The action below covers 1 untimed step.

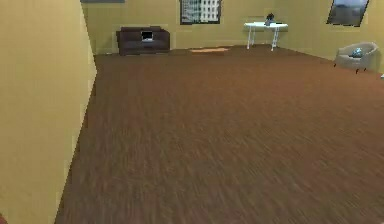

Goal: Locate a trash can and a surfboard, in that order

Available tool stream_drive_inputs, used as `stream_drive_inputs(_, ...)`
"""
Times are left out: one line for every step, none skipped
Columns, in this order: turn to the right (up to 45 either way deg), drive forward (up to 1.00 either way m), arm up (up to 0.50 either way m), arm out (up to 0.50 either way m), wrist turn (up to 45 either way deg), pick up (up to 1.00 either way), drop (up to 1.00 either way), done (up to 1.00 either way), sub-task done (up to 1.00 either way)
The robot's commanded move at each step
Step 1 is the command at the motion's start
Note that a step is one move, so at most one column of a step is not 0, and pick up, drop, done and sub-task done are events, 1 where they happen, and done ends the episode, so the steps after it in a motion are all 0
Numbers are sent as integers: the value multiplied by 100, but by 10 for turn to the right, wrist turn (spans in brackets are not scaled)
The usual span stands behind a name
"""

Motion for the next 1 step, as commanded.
stream_drive_inputs(-240,0,0,0,0,0,0,0,0)
